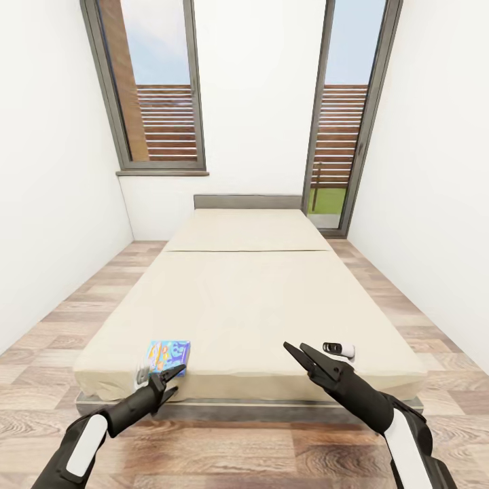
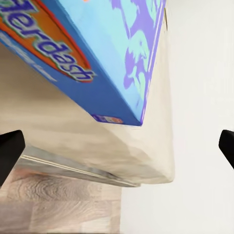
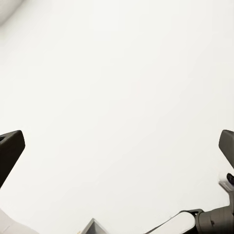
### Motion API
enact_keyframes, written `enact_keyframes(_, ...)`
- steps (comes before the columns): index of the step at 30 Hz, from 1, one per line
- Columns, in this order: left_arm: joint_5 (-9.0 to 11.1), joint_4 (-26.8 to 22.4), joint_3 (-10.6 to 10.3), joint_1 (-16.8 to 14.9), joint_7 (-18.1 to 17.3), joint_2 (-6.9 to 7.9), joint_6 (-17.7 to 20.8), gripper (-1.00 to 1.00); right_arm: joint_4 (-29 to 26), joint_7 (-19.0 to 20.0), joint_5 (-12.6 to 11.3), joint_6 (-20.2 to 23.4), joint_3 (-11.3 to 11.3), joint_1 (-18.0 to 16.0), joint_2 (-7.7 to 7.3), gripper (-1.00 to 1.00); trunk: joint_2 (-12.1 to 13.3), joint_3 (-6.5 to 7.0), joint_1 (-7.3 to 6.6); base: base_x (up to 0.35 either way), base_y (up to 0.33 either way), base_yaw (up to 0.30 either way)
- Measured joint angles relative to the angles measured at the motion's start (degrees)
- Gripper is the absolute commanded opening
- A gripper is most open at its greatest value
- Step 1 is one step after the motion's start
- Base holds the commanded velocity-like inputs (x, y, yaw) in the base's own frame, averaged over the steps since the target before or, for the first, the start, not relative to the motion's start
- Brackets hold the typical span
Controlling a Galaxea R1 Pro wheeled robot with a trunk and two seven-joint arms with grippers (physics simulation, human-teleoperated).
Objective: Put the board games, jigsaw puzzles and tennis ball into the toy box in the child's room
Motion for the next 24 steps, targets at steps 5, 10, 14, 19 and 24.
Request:
enact_keyframes(5,0.1,1.61,-0.02,0.0,-0.02,-0.04,-0.06,1.0,0.0,0.01,0.02,-0.01,-0.02,0.0,0.03,1.0,0.0,0.0,0.0,0.0,0.0,0.0)
enact_keyframes(10,0.19,1.79,0.06,0.0,-0.05,-0.01,-0.04,1.0,0.0,0.02,-0.01,-0.01,-0.04,0.0,0.03,1.0,0.0,0.0,0.0,0.0,0.0,0.0)
enact_keyframes(14,0.26,1.88,0.15,0.0,-0.08,0.07,0.05,1.0,0.0,0.03,-0.04,-0.01,-0.1,0.0,0.02,1.0,0.0,0.0,0.0,0.0,0.0,0.0)
enact_keyframes(19,0.32,1.92,0.23,0.0,-0.33,0.17,0.14,1.0,0.0,0.04,-0.07,-0.01,-0.14,0.0,0.0,1.0,0.0,0.0,0.0,0.0,0.0,0.0)
enact_keyframes(24,1.23,1.93,0.51,0.0,-2.47,0.27,0.22,1.0,0.03,0.04,-0.12,-0.01,-0.02,0.0,0.02,1.0,0.0,0.0,0.0,0.0,0.0,0.0)
